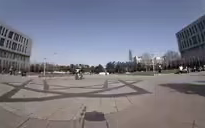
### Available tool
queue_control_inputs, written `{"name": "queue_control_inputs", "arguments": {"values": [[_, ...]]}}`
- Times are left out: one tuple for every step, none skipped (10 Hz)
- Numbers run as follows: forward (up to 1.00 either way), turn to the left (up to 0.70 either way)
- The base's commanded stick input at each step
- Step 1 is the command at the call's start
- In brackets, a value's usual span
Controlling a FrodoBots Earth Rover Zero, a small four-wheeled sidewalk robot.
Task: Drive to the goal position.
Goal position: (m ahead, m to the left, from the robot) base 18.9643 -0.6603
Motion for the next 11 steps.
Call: {"name": "queue_control_inputs", "arguments": {"values": [[1.00,0.03],[1.00,0.03],[1.00,0.03],[1.00,0.03],[1.00,0.03],[1.00,0.03],[1.00,0.03],[1.00,0.03],[1.00,0.03],[1.00,0.03],[1.00,0.03]]}}
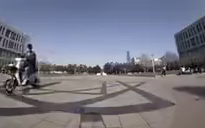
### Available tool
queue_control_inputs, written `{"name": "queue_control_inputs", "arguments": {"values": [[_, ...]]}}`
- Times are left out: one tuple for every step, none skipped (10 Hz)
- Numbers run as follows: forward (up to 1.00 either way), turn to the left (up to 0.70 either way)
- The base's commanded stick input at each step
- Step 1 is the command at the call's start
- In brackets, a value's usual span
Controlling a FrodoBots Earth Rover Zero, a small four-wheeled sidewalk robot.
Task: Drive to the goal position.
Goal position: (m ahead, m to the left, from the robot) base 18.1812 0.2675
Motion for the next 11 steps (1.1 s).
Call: {"name": "queue_control_inputs", "arguments": {"values": [[1.00,0.03],[1.00,0.03],[1.00,0.03],[1.00,0.03],[1.00,0.03],[1.00,0.03],[1.00,0.03],[1.00,0.03],[1.00,0.03],[1.00,0.03],[1.00,0.03]]}}
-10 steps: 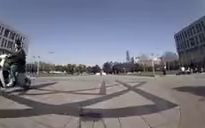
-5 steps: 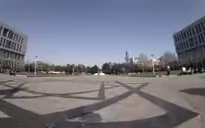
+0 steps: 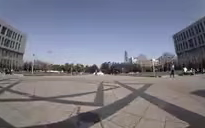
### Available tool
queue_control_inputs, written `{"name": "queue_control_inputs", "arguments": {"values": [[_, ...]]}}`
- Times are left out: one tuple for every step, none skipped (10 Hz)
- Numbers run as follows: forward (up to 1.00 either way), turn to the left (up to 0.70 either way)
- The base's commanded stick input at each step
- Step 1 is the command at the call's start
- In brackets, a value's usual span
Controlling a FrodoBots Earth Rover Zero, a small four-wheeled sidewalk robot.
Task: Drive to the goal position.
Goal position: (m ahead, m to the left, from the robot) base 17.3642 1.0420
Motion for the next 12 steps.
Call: {"name": "queue_control_inputs", "arguments": {"values": [[1.00,0.03],[0.95,0.03],[0.60,0.02],[0.24,0.01],[0.00,0.00],[0.00,0.00],[0.00,0.00],[0.00,0.00],[0.00,0.00],[0.00,0.00],[0.00,0.00],[0.03,0.00]]}}
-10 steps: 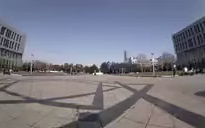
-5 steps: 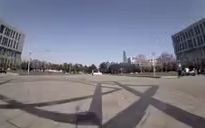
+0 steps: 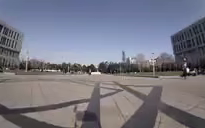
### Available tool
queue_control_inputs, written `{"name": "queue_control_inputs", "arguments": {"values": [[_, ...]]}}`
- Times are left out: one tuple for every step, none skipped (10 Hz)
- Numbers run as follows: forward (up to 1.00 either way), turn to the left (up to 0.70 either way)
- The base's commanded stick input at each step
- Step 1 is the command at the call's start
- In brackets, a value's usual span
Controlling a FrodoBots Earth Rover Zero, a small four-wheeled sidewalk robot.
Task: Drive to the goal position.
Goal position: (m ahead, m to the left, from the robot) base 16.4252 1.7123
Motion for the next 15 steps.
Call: {"name": "queue_control_inputs", "arguments": {"values": [[1.00,0.03],[1.00,0.03],[1.00,0.03],[0.30,0.01],[0.20,0.01],[0.47,0.01],[0.74,0.02],[1.00,0.03],[1.00,0.03],[1.00,0.03],[1.00,0.03],[1.00,0.03],[1.00,0.03],[1.00,0.03],[1.00,0.03]]}}
